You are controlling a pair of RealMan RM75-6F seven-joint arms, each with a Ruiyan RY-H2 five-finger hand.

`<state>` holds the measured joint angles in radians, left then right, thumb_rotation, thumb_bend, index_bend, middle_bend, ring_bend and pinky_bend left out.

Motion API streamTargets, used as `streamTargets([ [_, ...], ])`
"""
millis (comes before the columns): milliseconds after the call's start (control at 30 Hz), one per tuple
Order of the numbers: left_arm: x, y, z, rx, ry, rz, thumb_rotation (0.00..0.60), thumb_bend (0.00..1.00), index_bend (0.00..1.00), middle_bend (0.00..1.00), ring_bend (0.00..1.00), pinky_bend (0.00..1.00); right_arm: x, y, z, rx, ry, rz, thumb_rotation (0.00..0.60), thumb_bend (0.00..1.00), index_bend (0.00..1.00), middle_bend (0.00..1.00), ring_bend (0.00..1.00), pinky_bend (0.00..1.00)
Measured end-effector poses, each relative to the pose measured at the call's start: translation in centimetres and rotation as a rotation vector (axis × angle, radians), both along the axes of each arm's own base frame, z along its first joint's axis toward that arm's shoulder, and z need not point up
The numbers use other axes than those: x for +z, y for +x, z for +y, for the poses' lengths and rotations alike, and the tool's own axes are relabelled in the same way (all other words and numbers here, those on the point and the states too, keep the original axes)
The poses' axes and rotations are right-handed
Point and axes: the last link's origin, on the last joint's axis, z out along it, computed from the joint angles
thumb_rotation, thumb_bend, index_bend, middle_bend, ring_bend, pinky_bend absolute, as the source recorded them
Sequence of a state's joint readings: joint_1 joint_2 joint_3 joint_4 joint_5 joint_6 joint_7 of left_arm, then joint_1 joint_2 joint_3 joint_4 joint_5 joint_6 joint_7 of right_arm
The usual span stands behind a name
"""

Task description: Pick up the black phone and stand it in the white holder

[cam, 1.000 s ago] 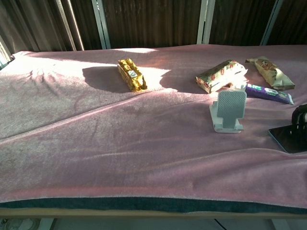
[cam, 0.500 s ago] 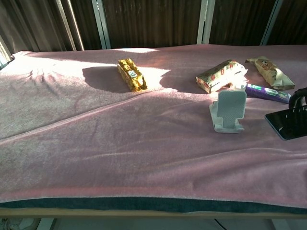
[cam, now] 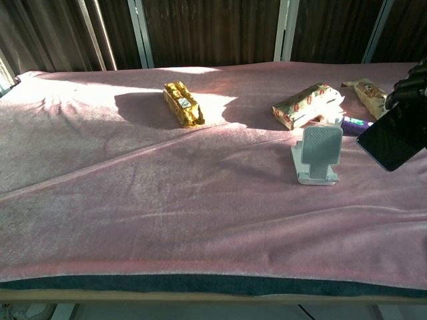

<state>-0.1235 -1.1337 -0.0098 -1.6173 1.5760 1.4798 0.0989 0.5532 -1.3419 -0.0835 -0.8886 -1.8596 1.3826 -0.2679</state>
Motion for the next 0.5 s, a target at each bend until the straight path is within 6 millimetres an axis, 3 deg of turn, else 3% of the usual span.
streamTargets([
  [200, -0.3, 0.0, 0.2, 0.002, -0.01, 0.005, 0.6, 0.43, 0.0, 0.05, 0.1, 0.23, 0.7, 3.0, -1.1, 0.262, -0.083, 0.21, 0.6, 0.33, 1.0, 0.76, 0.63, 0.48],
  [333, -0.4, 0.1, 0.2, -0.001, -0.012, 0.006, 0.6, 0.43, 0.0, 0.05, 0.1, 0.23, 0.6, 7.4, -2.7, 0.53, -0.13, 0.382, 0.6, 0.33, 1.0, 0.76, 0.63, 0.48],
  [500, -0.3, 0.1, 0.2, -0.001, -0.012, 0.003, 0.6, 0.43, 0.0, 0.05, 0.1, 0.23, 0.0, 11.6, -3.6, 0.703, -0.094, 0.471, 0.6, 0.33, 1.0, 0.76, 0.63, 0.48],
])
